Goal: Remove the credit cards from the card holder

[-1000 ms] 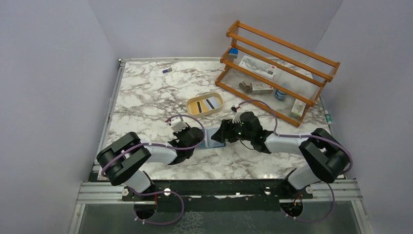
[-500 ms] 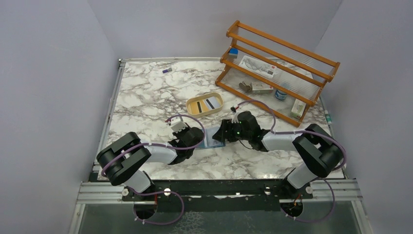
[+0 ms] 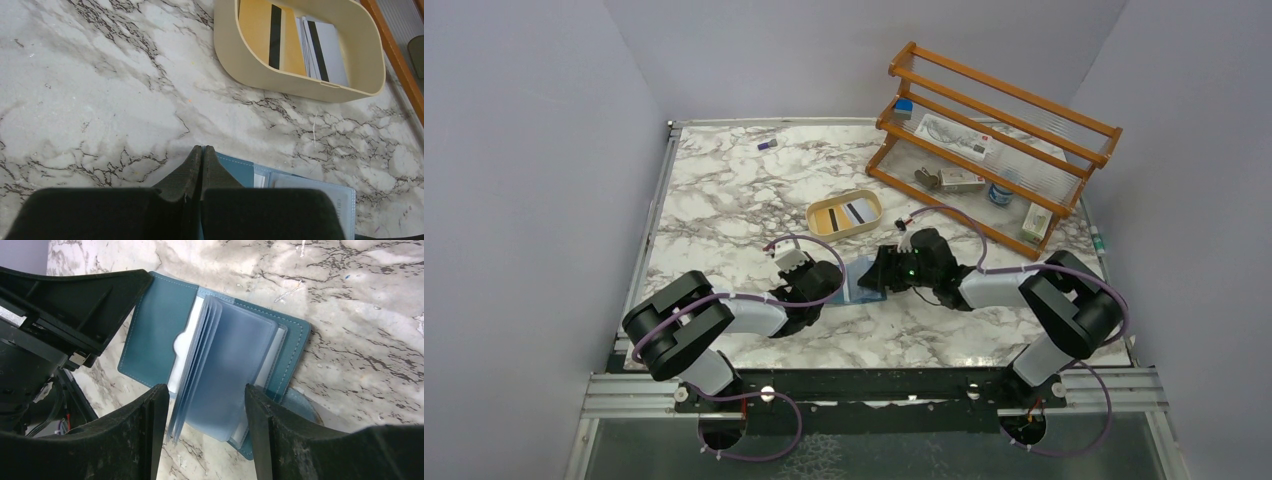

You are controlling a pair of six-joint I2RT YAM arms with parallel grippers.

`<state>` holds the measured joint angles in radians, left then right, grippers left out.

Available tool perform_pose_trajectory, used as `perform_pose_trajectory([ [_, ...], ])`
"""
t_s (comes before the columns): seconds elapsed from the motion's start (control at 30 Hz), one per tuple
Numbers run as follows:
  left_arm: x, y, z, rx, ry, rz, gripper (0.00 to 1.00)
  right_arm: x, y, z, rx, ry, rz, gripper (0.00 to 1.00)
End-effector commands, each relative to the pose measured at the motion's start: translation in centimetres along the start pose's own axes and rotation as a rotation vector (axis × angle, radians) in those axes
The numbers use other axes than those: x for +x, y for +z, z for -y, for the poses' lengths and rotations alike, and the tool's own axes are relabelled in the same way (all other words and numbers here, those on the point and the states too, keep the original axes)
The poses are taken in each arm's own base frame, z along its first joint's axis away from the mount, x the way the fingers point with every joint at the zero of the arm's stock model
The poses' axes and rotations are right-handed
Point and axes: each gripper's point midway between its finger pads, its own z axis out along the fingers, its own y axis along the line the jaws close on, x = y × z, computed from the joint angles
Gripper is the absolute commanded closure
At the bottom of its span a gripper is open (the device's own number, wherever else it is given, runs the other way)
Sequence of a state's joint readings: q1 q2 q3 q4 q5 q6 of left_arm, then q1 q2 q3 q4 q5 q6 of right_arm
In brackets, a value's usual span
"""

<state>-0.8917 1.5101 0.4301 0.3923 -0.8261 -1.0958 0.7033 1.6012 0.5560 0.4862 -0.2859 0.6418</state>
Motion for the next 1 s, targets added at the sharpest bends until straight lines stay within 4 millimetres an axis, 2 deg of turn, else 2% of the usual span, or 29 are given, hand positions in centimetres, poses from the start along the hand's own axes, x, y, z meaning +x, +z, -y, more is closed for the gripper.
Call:
perform_pose_trajectory([
  [0.0,0.8,-0.2,-0.4,-0.010,-0.002,-0.029,1.00,0.3,0.3,-1.5,-0.071,0.004,-0.024,0.38],
  [0.47,1.4,-0.1,-0.3,-0.008,0.000,-0.050,1.00,-0.2,-0.1,-4.8,-0.244,-0.048,-0.021,0.34],
  [0.97,1.7,-0.1,-0.1,-0.001,0.004,-0.066,1.00,0.1,0.9,-6.1,-0.354,-0.027,-0.036,0.34],
])
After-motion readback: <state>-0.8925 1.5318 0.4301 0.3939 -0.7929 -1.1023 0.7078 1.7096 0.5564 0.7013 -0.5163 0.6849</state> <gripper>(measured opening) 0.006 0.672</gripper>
